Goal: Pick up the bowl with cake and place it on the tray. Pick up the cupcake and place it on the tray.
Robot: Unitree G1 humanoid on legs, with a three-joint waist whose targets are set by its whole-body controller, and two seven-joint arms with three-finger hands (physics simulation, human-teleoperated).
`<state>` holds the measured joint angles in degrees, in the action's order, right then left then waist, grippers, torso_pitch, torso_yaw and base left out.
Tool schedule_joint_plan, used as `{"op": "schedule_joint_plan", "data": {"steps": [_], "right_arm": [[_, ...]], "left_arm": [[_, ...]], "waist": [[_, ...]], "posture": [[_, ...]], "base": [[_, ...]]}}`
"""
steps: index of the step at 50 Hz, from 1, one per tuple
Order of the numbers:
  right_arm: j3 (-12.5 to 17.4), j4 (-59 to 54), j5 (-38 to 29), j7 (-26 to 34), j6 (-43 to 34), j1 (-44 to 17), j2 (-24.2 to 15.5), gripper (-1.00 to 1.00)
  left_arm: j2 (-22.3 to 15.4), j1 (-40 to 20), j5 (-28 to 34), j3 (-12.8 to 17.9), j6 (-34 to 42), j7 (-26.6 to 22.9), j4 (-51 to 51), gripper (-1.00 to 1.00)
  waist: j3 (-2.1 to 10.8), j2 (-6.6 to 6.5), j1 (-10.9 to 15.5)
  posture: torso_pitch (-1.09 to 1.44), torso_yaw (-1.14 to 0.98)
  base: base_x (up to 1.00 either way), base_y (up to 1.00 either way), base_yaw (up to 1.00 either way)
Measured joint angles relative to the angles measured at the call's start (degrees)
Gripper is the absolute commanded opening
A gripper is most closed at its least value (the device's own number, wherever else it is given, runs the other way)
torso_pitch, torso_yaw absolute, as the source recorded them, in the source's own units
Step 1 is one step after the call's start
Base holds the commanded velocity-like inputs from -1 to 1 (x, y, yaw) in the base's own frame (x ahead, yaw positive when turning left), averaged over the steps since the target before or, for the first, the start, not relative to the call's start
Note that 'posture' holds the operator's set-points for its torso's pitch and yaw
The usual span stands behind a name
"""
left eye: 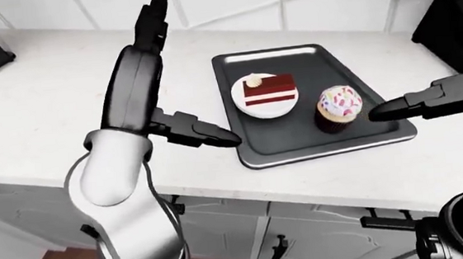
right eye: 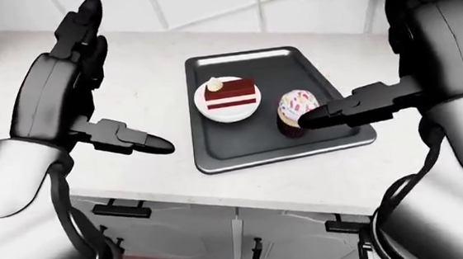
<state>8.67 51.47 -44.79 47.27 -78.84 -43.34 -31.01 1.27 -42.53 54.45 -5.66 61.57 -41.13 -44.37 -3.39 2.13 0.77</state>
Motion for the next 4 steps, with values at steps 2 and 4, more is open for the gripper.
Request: {"op": "schedule_joint_plan", "data": {"steps": [2, 4], "right_arm": [[-0.8, 0.1, -0.3, 0.7, -1.3, -1.1, -1.0, 1.00], [-1.3, 0.7, -0.6, 1.4, -2.2, -1.7, -1.5, 1.00]], "left_arm": [[-0.3, -0.9, 0.5, 0.2, 0.9, -0.5, -0.2, 1.00], [-0.5, -1.8, 0.8, 0.3, 1.6, -0.9, -0.7, 1.00]], "waist": [[-0.21, -0.09, 0.0], [-0.26, -0.08, 0.0]], "posture": [[0.00, 0.00], [0.00, 0.00]], "base": [[0.00, 0.00, 0.00], [0.00, 0.00, 0.00]]}}
